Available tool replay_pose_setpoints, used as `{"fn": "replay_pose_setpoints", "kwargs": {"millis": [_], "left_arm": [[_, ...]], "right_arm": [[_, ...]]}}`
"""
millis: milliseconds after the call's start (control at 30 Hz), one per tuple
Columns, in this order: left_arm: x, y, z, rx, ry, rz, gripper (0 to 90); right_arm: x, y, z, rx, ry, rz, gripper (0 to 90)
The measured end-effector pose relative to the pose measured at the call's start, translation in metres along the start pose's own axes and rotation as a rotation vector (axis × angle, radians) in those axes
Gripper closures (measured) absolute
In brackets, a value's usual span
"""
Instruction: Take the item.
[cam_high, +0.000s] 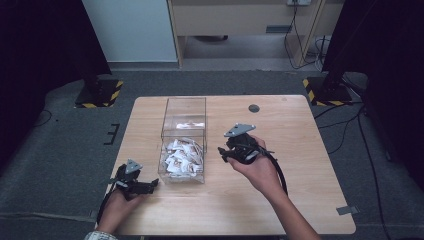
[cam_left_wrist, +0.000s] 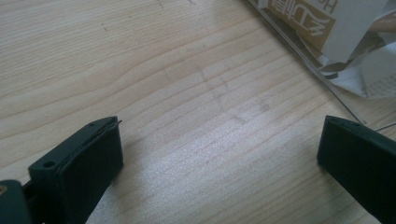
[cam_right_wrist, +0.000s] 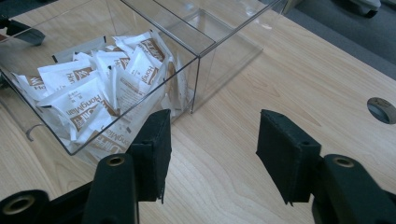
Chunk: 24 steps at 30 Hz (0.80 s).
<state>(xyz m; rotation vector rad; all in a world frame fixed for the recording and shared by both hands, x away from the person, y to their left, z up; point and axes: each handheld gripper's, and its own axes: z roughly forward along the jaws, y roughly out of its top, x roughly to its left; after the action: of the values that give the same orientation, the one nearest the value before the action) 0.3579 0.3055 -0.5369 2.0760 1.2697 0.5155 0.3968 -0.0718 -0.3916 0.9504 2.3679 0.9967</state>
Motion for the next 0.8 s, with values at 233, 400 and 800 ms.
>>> {"fn": "replay_pose_setpoints", "kwargs": {"millis": [233, 400, 800], "left_arm": [[0.000, 0.000, 0.000, 0.000, 0.000, 0.000, 0.0], [0.000, 0.000, 0.000, 0.000, 0.000, 0.000, 0.0], [0.000, 0.000, 0.000, 0.000, 0.000, 0.000, 0.0]], "right_arm": [[0.004, 0.007, 0.000, -0.011, 0.006, -0.004, 42.1], [0.006, 0.013, -0.001, -0.012, 0.011, -0.017, 45.0], [0.011, 0.021, 0.001, -0.014, 0.023, -0.033, 48.4]]}}
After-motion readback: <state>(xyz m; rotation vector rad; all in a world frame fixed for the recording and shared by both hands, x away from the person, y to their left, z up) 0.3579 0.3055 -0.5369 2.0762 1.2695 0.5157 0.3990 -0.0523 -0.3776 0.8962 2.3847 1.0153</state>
